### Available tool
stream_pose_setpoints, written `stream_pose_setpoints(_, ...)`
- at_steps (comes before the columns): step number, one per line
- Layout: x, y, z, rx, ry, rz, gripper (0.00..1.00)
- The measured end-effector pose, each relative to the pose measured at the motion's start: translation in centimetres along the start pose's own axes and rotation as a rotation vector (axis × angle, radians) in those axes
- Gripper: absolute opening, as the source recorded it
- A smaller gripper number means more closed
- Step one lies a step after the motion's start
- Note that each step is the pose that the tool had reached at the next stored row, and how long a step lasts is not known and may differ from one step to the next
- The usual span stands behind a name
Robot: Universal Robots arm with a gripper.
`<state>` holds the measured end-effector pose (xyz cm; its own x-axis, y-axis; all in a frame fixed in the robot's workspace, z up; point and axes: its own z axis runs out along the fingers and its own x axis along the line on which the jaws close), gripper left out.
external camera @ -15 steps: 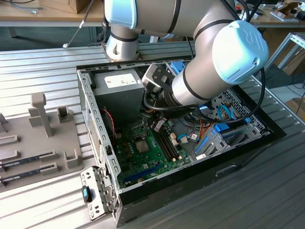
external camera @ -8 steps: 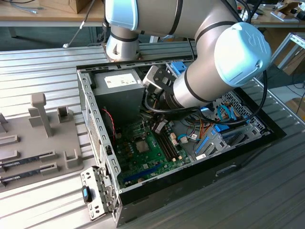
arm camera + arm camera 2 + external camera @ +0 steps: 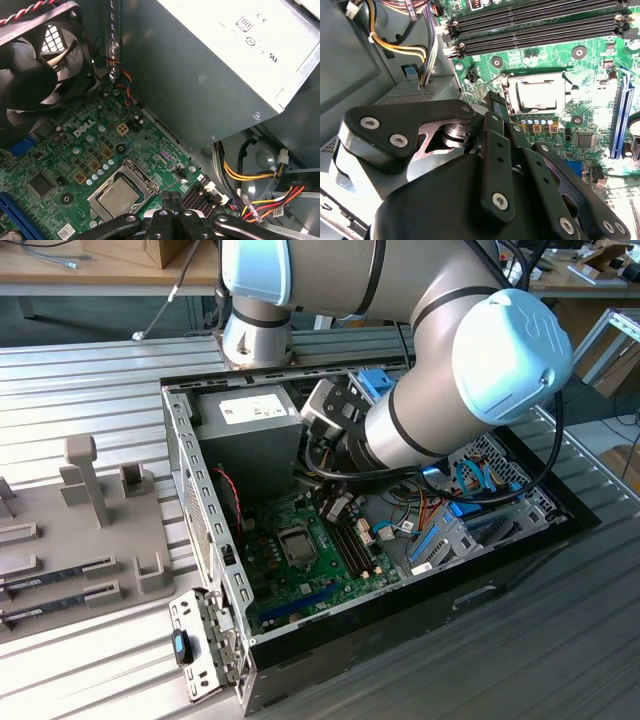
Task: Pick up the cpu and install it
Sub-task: 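Close the cpu cover, then install the first cpu locking lever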
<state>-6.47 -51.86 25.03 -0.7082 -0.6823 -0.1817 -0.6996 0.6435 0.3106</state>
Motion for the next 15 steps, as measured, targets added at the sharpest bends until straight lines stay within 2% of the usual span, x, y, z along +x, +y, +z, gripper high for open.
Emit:
stream_pose_setpoints(4, -0.07, 0.06, 0.05, 0.0001, 0.0001, 0.0, 0.11)
stream_pose_setpoints(10, -0.57, 0.49, 0.56, 0.0001, 0.0001, 0.0, 0.11)
stream_pose_setpoints(13, -1.19, 0.98, 1.09, 0.0005, 0.002, -0.003, 0.11)
stream_pose_setpoints(15, -1.64, 0.7, 1.12, 0.0014, 0.0057, -0.008, 0.11)
